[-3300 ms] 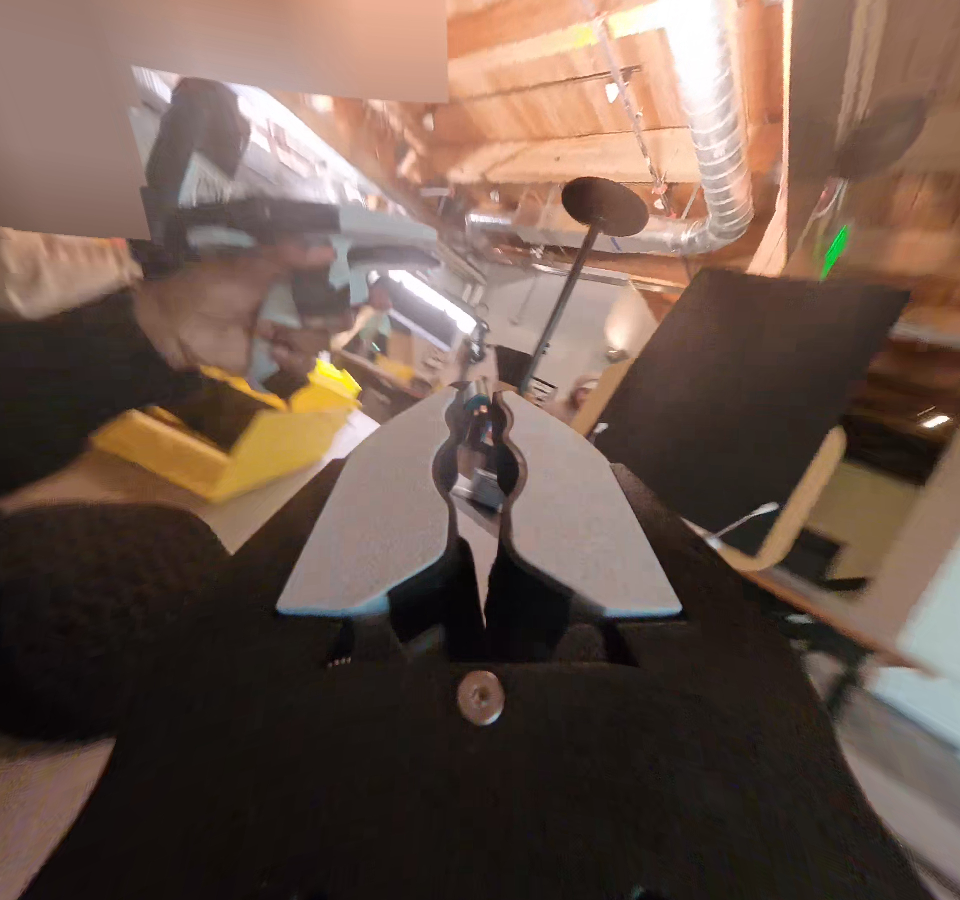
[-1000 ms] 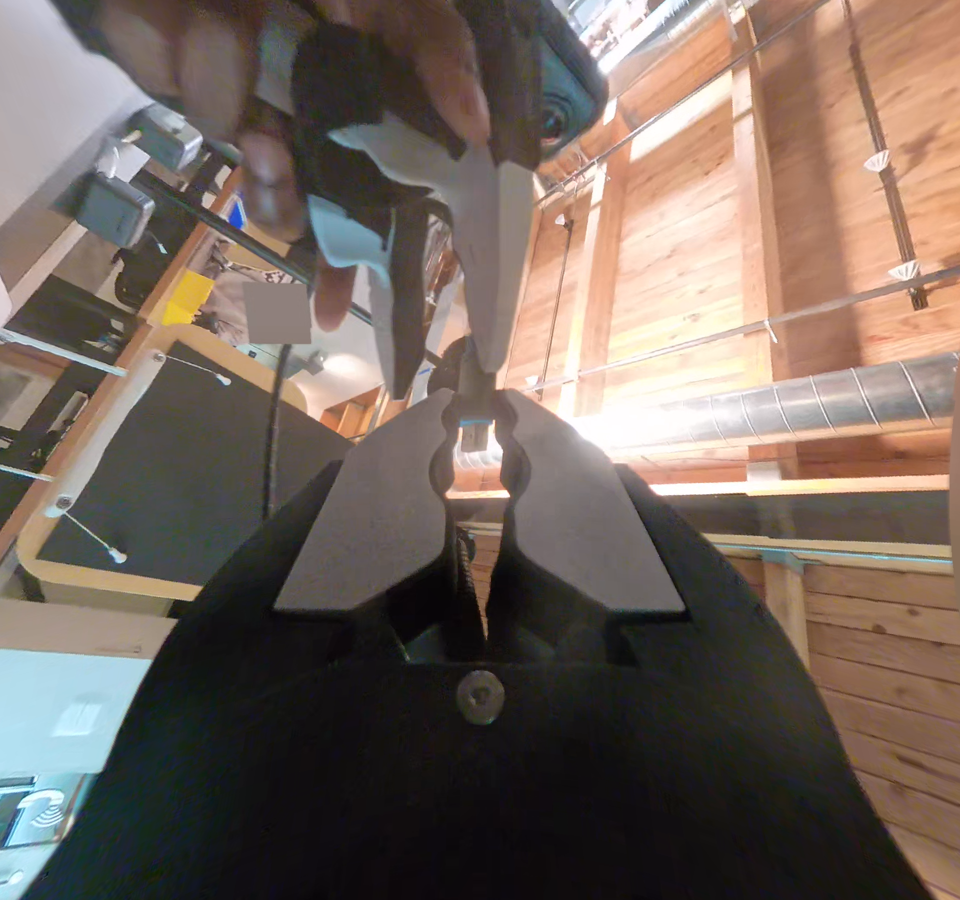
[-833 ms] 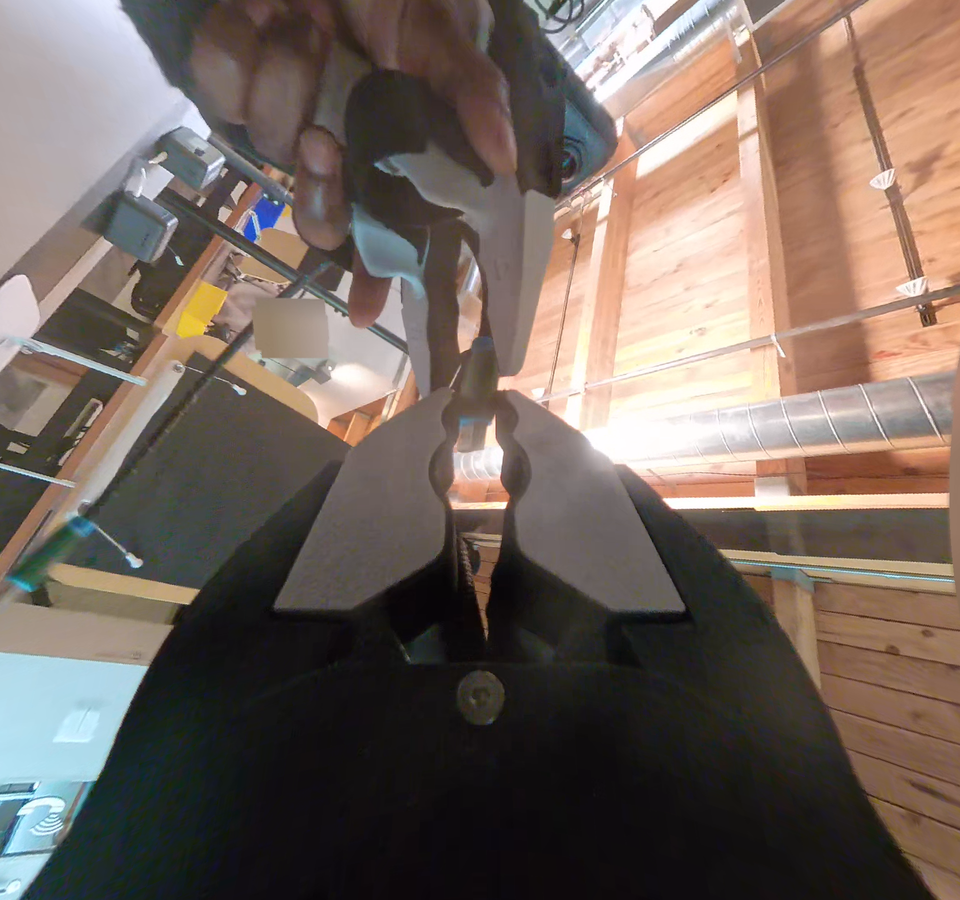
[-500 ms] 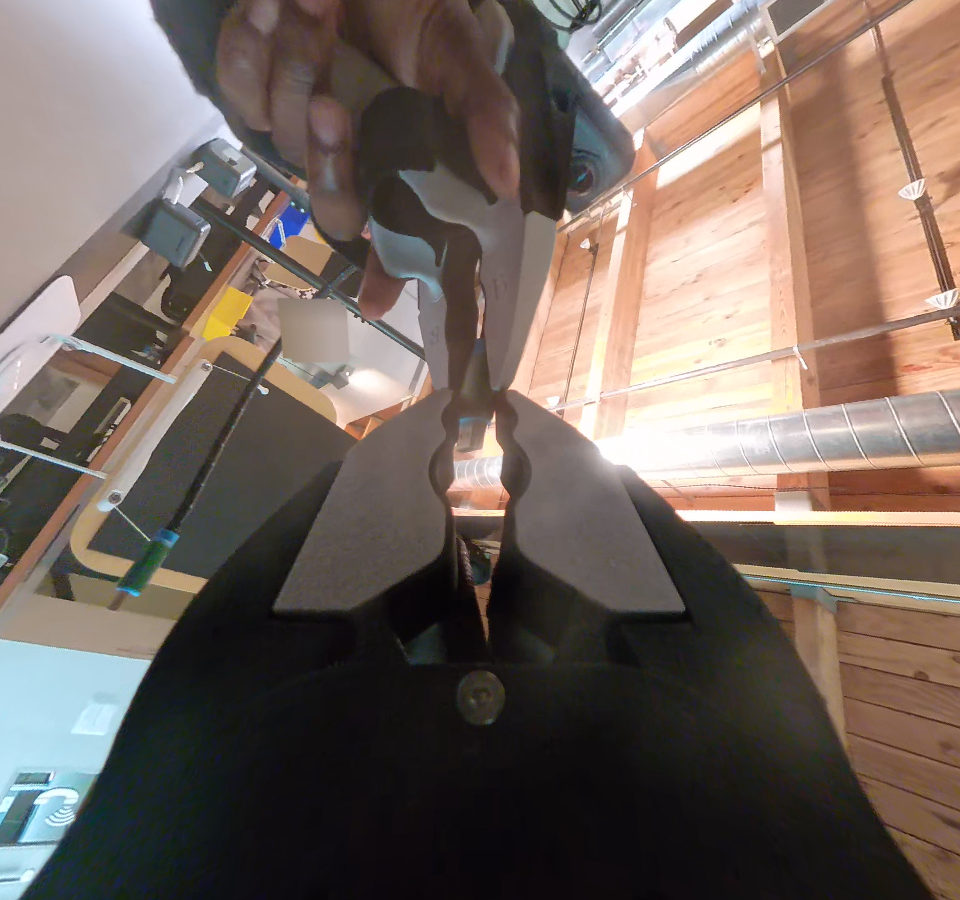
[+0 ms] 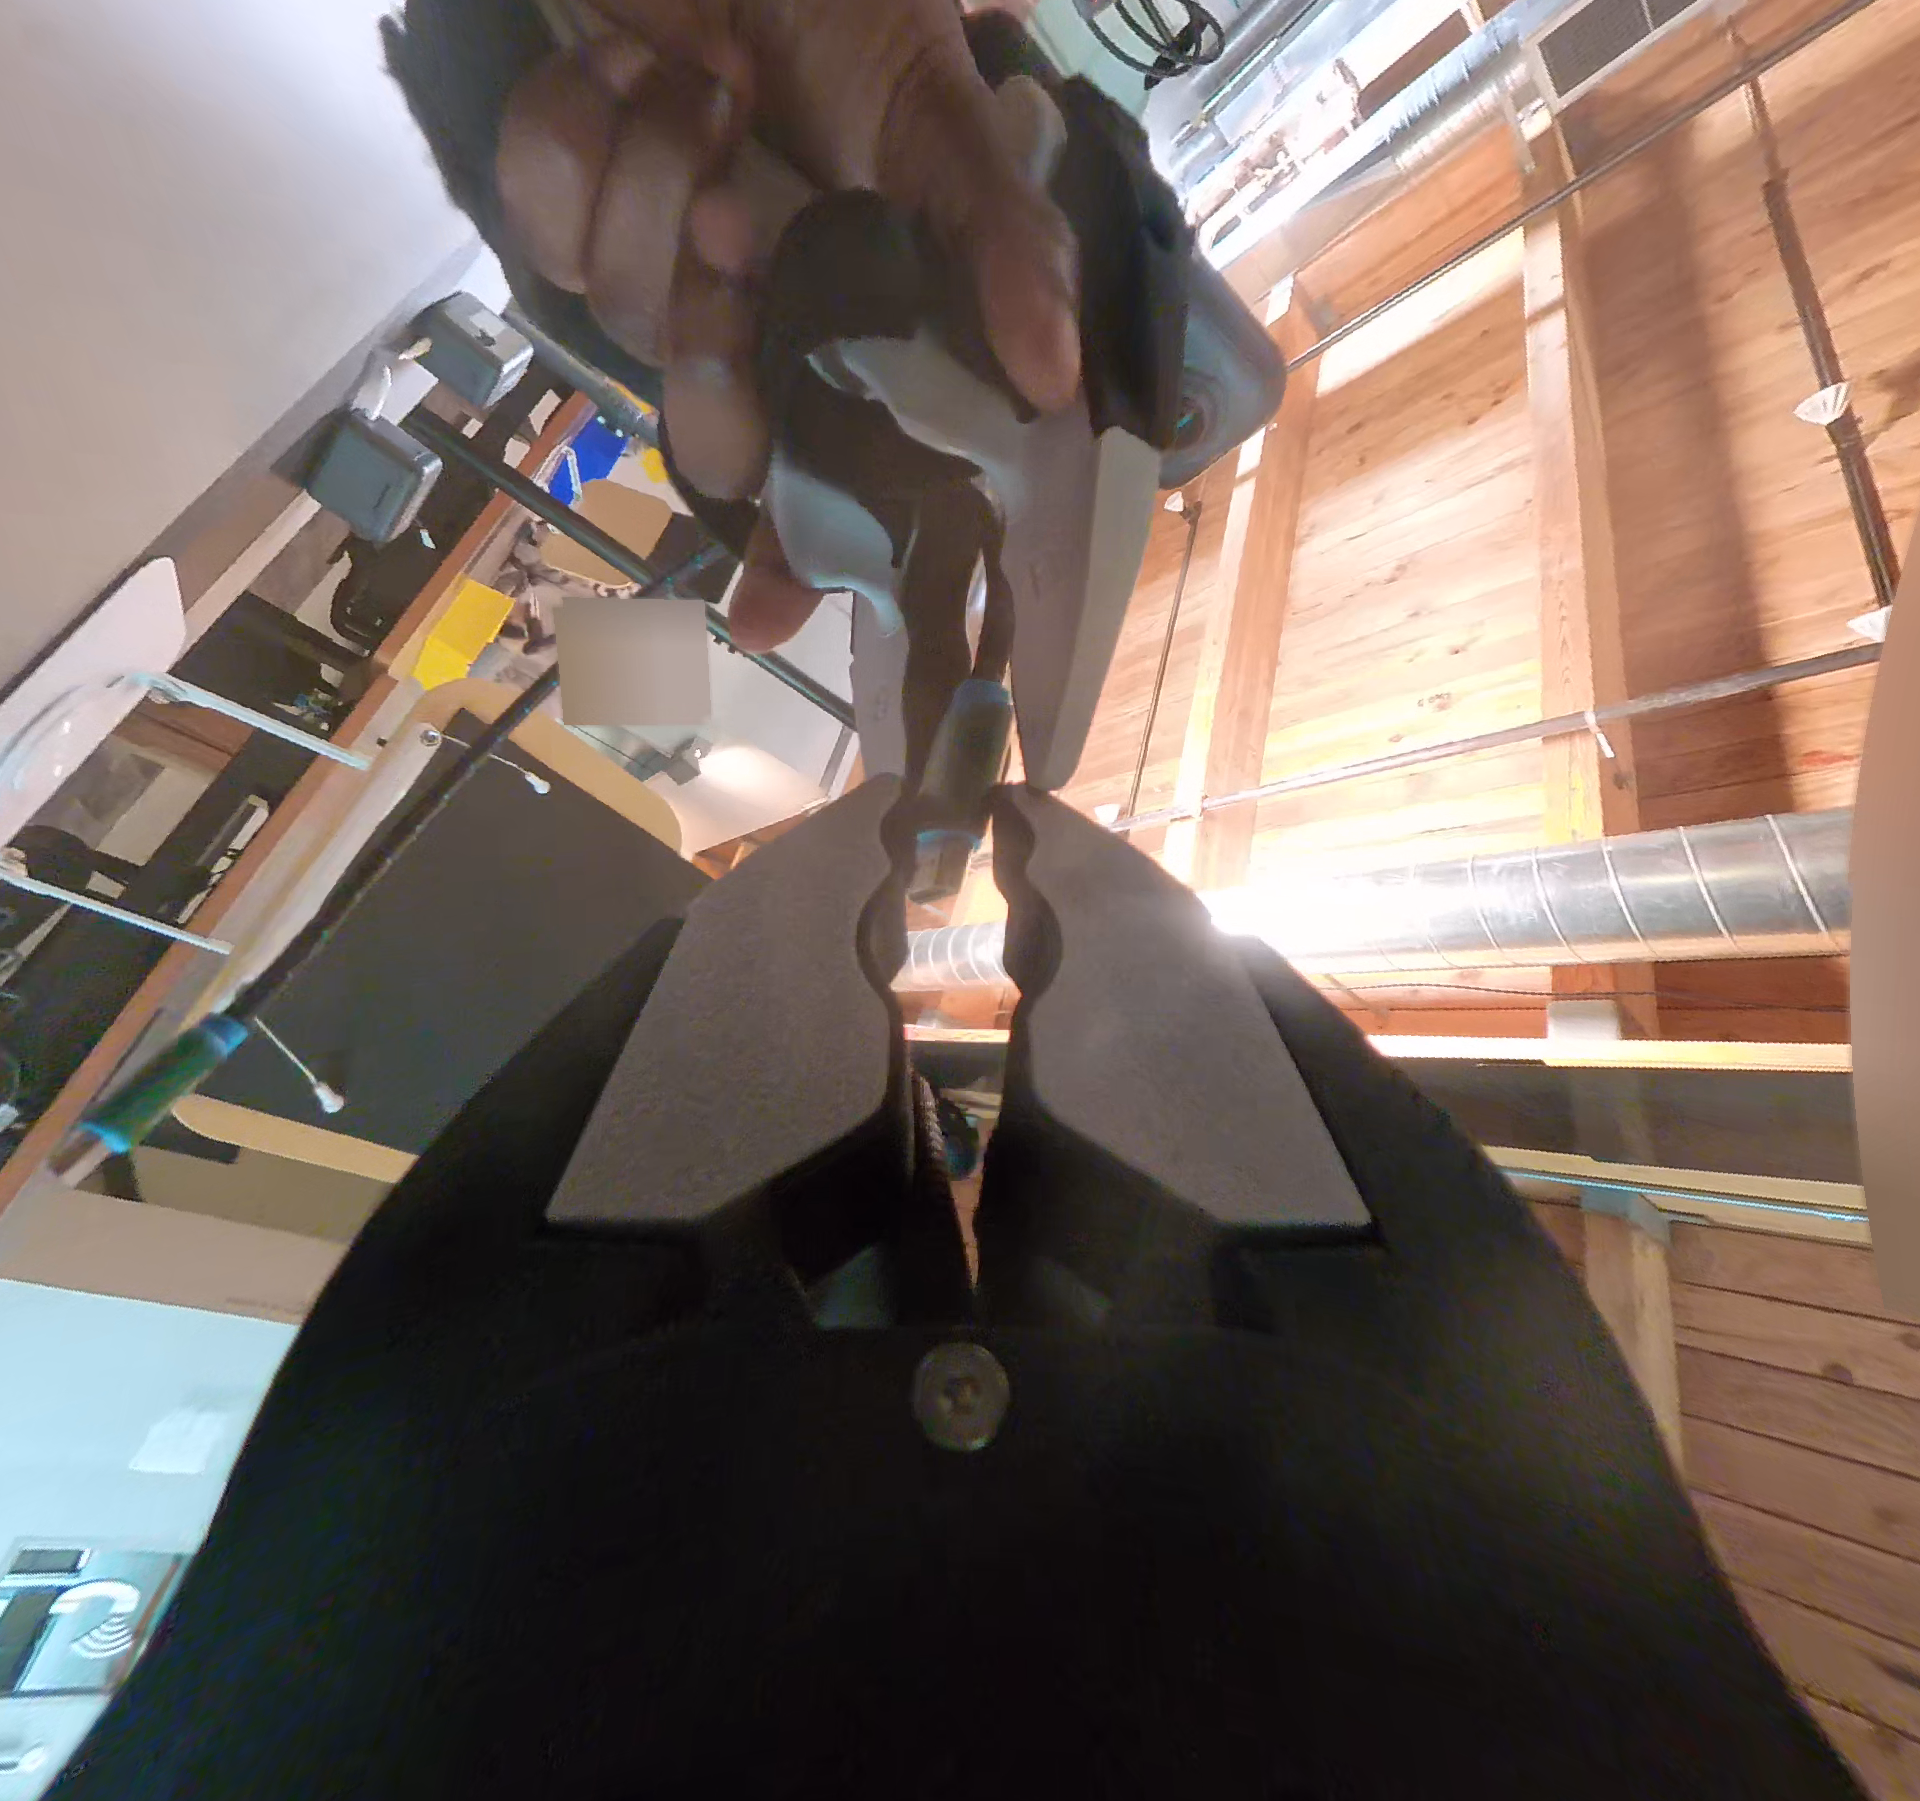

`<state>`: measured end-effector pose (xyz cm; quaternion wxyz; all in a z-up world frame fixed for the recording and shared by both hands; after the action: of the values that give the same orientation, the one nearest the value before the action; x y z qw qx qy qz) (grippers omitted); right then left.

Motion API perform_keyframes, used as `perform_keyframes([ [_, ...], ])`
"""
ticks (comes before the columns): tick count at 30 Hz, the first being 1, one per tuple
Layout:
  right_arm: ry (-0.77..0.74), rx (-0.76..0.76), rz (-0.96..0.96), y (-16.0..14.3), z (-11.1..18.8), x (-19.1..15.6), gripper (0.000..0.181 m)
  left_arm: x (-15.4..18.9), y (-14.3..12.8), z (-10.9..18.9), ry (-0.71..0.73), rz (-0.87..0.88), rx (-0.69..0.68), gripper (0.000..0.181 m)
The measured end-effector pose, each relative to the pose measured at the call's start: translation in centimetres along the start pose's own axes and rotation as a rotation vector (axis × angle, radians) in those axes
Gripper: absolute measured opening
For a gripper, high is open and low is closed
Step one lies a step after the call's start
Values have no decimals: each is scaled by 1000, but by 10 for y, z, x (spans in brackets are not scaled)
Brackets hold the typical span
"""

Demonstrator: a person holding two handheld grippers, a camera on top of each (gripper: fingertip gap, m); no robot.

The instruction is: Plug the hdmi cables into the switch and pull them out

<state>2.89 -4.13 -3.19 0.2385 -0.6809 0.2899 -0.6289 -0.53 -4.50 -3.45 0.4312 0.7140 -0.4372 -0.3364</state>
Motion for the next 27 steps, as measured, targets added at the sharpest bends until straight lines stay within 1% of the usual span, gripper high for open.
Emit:
perform_keyframes([
  [4,-16,18,8,3,2,4,14,4,1,1,-46,15,11,31],
  [6,-55,34,-27,4,3,8,16,7,2,2,-67,2,20,27],
  [7,-51,41,-72,4,3,8,16,7,3,3,-71,-4,28,21],
  [12,-35,88,-246,6,5,12,15,10,4,2,-96,-18,66,20],
  [14,-4,124,-366,7,6,14,16,12,5,2,-101,-40,78,20],
  [17,46,177,-581,9,6,14,25,14,8,3,-107,-61,97,20],
  [18,48,193,-638,10,6,15,25,14,8,3,-108,-63,96,20],
  [20,25,193,-686,9,3,17,14,15,5,2,-112,-66,80,20],
  [23,41,163,-640,7,0,17,12,13,5,2,-112,-45,98,20],
  [24,48,157,-588,7,0,17,12,13,4,3,-118,-33,95,20],
  [27,46,103,-334,6,-1,14,12,12,5,3,-118,-6,90,23],
])
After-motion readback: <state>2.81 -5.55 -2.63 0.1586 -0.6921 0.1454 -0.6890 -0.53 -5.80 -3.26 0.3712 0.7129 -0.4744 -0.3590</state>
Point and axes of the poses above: each gripper's, where its closed fingertips meet, z back along the fingers, y out of its top, x = y × z across the jaws, the point moved 3 cm from there along z, back along the fingers, and after that the axes turned 5 degrees about x, right-handed, at the moved point
